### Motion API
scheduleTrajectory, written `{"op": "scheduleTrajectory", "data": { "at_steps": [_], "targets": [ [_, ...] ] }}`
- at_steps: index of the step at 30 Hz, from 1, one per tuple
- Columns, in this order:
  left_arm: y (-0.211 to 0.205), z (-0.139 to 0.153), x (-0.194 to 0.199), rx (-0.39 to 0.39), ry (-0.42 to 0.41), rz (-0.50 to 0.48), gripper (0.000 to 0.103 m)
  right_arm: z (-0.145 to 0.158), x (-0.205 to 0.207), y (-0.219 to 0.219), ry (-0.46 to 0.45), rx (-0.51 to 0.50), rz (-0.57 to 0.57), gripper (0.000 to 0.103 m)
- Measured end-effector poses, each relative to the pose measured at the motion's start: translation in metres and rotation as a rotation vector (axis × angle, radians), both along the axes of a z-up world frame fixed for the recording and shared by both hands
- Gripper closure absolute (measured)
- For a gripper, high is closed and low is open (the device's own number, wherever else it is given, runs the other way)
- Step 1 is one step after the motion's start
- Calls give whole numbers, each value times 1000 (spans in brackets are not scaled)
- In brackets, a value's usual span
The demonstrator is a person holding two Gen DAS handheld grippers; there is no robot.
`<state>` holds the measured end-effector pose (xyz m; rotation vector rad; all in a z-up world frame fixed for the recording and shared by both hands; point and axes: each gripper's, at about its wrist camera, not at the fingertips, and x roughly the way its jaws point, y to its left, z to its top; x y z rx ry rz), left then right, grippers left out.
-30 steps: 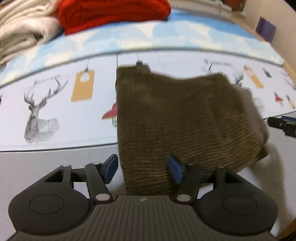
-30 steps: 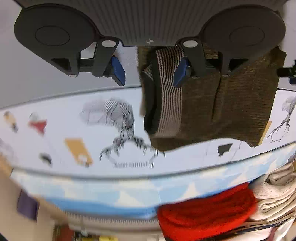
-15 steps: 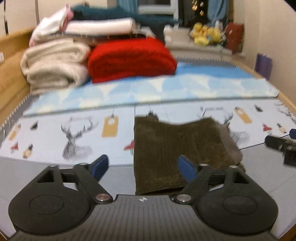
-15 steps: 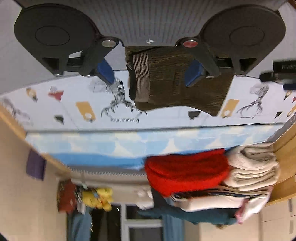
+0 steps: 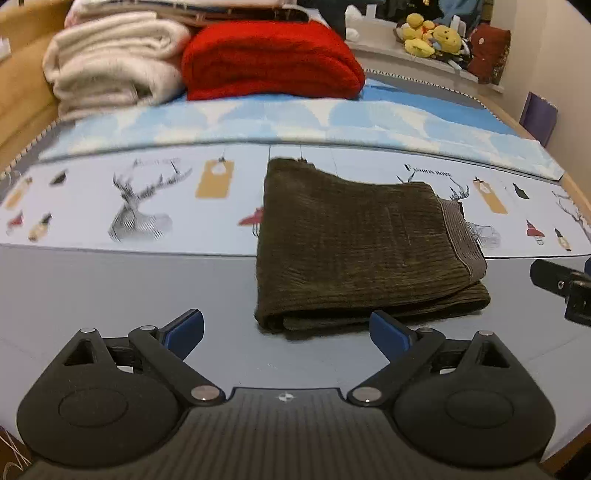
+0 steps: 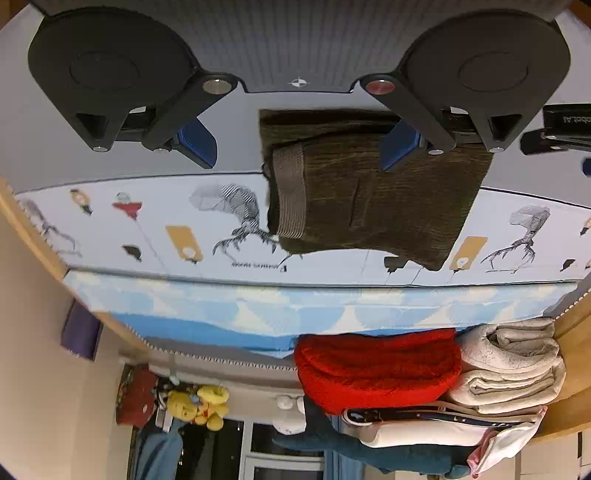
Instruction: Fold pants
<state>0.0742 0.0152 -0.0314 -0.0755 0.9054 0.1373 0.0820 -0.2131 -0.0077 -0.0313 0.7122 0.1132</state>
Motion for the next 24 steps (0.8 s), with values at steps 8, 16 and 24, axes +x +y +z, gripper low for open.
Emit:
{"op": "scheduleTrajectory", "data": {
  "at_steps": [8,16,24],
  "targets": [
    [-8,-11,13,18,13,-13,5,-14,11,12,75,-11,15,8],
    [-9,-19,20,-12,34,0,5,-22,14,15,110,-24,61,8],
    [-12,-22,23,-13,42,-1,1,-22,17,9,115,-10,59,8]
  ]
}}
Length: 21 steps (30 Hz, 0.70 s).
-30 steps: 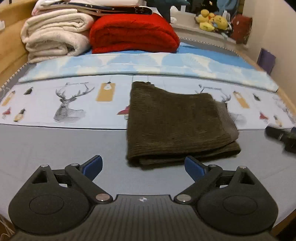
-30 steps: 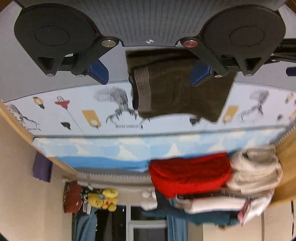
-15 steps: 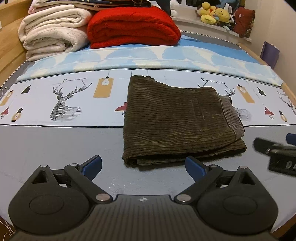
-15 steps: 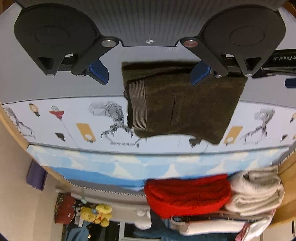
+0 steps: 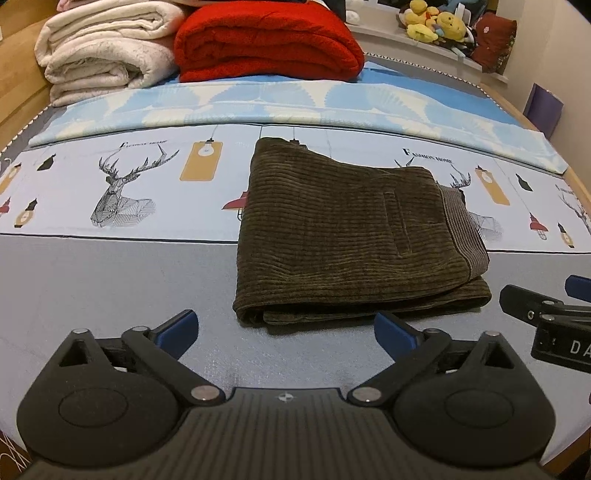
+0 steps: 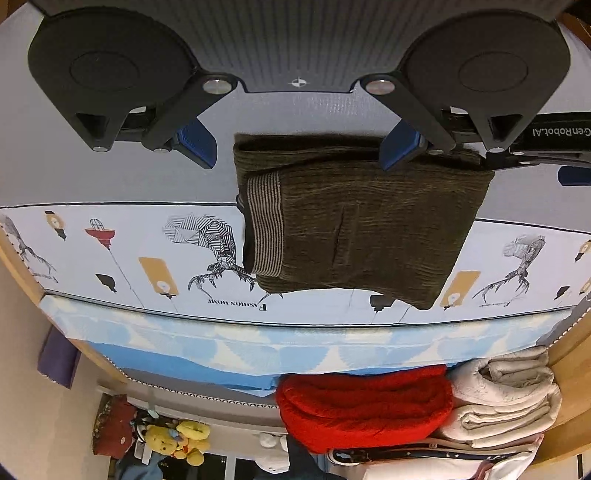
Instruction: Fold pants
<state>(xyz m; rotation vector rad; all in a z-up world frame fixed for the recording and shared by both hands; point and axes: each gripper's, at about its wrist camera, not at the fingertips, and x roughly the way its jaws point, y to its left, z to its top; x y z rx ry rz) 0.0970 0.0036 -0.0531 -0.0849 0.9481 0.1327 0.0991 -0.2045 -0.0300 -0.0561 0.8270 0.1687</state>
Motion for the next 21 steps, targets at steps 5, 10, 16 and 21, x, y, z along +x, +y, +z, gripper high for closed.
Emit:
{"op": "scheduleTrajectory", "data": {
  "at_steps": [5,10,16,21],
  "targets": [
    [0,-1,2,2,2,-4,1,-1,2,-2,4,-2,0,8],
    [-1,-2,3,6,-2,-9,1,-2,3,-3,7,-2,0,8],
    [-1,-2,3,7,-2,-10,1,-2,4,-4,10,-4,2,8],
    [-1,-2,3,7,-1,-10,1,-2,4,-3,10,-4,1,8]
  ]
}}
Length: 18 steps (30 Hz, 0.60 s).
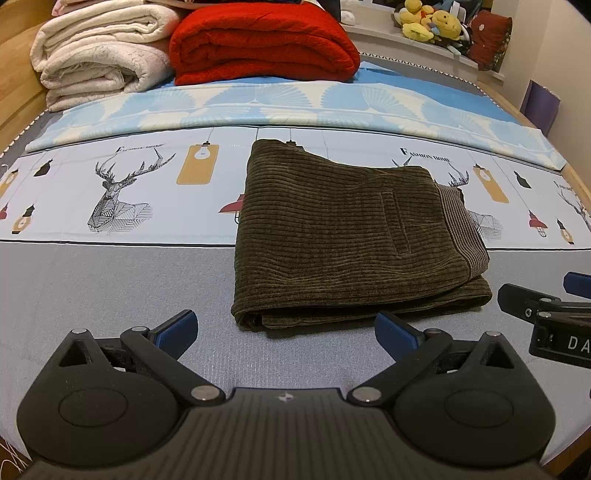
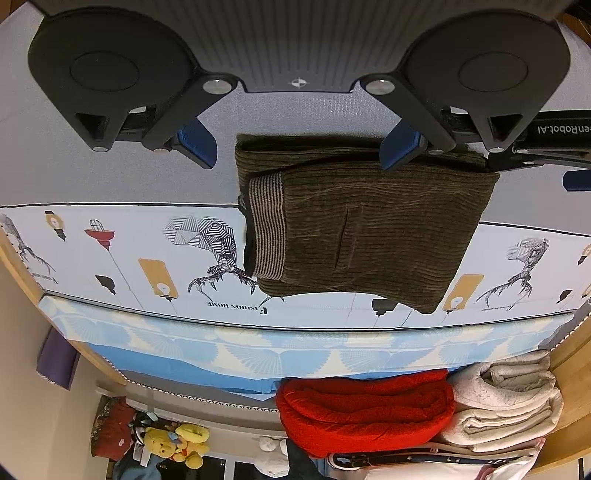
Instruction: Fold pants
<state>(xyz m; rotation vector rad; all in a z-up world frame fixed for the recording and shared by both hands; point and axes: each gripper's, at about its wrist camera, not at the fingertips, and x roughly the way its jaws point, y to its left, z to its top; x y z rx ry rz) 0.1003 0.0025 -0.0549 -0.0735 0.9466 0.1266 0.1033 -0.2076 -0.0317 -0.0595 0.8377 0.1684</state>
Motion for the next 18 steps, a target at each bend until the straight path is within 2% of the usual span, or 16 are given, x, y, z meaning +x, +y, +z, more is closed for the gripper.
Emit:
{"op": "scheduleTrajectory", "data": {
  "at_steps": [18],
  "targets": [
    [2,-1,0,0,-1,-4,1,-1,1,1,0,-1,2,8]
  ]
}}
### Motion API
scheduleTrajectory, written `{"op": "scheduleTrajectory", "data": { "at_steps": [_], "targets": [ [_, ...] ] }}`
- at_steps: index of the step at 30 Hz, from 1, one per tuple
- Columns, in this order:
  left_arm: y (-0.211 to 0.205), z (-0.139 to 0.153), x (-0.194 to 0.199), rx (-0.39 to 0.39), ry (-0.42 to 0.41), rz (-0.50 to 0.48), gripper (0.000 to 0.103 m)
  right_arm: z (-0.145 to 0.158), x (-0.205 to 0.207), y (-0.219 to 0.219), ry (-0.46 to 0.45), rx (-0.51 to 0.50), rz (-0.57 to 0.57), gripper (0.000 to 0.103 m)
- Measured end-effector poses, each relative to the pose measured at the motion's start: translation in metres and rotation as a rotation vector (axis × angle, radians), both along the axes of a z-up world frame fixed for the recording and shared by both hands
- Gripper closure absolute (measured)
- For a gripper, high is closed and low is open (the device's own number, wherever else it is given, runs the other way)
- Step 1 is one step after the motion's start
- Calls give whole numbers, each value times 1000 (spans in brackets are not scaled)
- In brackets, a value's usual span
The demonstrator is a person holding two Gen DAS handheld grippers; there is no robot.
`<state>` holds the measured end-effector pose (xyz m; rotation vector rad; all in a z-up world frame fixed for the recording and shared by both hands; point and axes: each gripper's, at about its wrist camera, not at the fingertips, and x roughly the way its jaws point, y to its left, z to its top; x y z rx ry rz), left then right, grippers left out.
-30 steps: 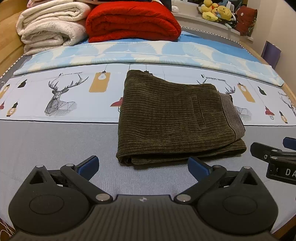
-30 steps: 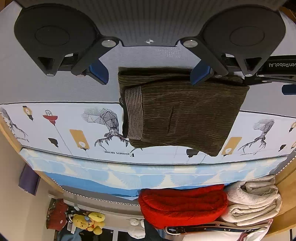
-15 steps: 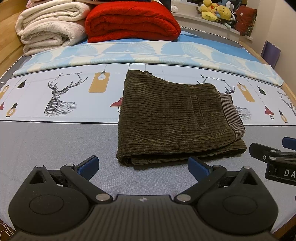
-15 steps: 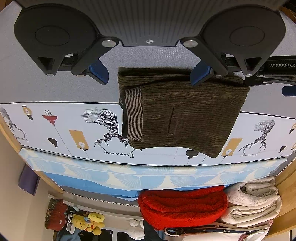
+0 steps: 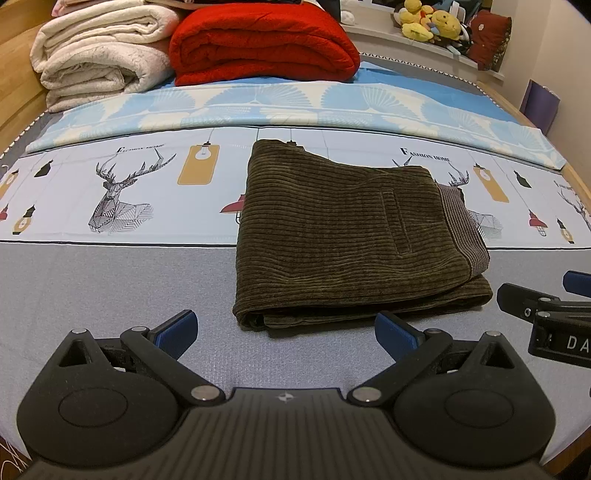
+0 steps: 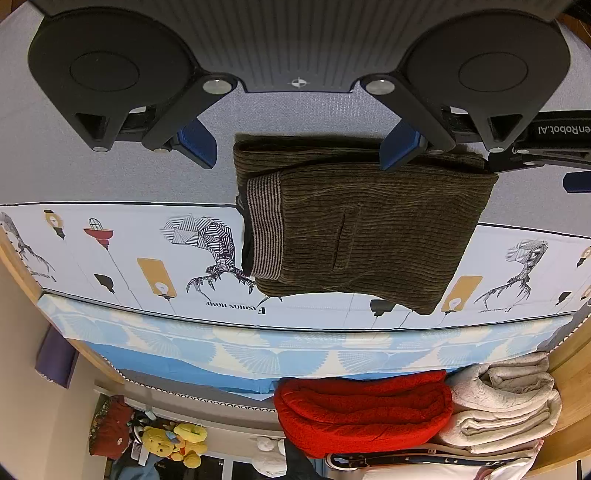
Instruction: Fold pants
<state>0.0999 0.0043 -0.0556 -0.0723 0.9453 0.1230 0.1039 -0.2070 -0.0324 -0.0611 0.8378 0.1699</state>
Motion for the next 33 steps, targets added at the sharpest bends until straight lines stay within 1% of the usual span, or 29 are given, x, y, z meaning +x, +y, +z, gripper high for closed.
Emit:
{"op": "scheduleTrajectory", "data": {
  "at_steps": [33],
  "targets": [
    [0,0,-1,0,-1,-15,1,0,0,0,1,0,1,8]
  ]
}}
